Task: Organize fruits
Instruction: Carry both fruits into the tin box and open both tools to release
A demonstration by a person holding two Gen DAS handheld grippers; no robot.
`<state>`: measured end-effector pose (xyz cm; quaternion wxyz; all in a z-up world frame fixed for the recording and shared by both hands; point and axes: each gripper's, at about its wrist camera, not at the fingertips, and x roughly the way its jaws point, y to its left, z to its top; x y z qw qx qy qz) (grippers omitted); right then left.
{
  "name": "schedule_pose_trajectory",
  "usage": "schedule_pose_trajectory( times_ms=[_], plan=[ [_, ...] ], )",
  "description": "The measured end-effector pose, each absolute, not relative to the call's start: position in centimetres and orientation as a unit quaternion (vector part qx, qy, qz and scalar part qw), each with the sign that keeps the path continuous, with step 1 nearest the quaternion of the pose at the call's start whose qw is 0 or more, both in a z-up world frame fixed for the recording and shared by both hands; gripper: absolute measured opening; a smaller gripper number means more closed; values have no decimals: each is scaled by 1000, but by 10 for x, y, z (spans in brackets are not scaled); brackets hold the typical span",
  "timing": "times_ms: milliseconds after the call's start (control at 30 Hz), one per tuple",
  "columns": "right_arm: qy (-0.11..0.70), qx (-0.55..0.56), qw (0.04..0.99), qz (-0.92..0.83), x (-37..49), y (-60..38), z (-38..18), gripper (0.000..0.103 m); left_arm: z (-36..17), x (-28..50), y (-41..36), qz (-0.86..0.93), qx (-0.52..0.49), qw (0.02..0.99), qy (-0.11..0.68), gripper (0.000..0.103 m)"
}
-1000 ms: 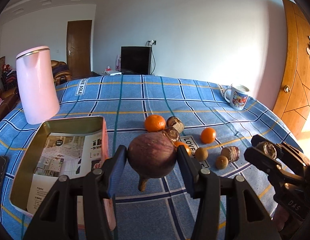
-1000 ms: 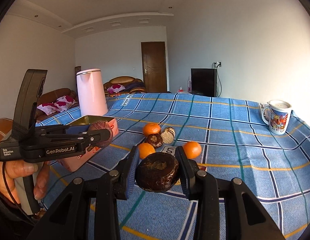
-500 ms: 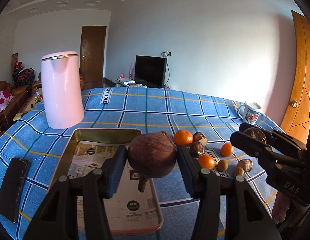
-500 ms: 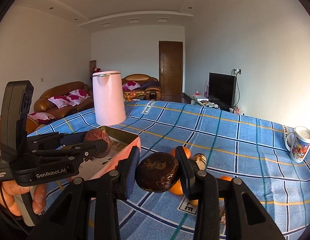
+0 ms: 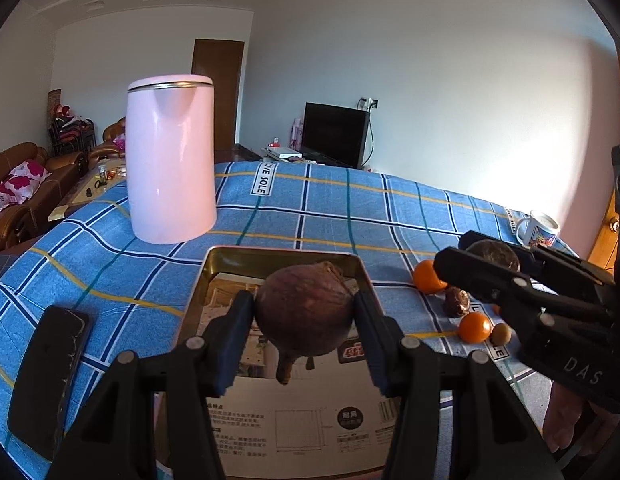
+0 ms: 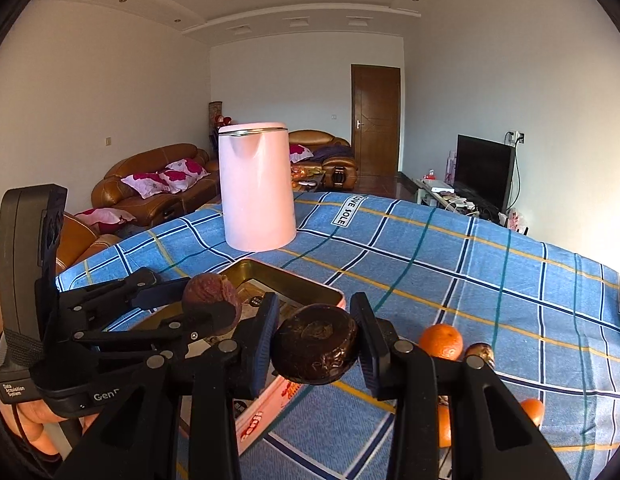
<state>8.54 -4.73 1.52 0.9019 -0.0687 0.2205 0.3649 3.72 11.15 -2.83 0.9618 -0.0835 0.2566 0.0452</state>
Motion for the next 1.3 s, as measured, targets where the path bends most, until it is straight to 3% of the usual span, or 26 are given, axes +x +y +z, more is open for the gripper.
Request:
schedule_pose_trajectory(
  times_ms=[1067, 1133, 1233, 1300],
  plan=[
    [303, -55, 869, 387, 120, 23, -23, 40, -56, 47, 143, 66, -75, 949, 298, 54],
    [304, -57, 869, 387, 119, 25, -24, 43, -57, 47, 142, 67, -72, 949, 300, 54],
    [306, -52, 865, 395, 119, 25, -25, 62, -58, 47, 142, 67, -71, 949, 299, 54],
    [301, -53, 867, 394, 117, 26, -24, 62, -55, 45, 141, 73, -64, 952, 292, 54]
  ],
)
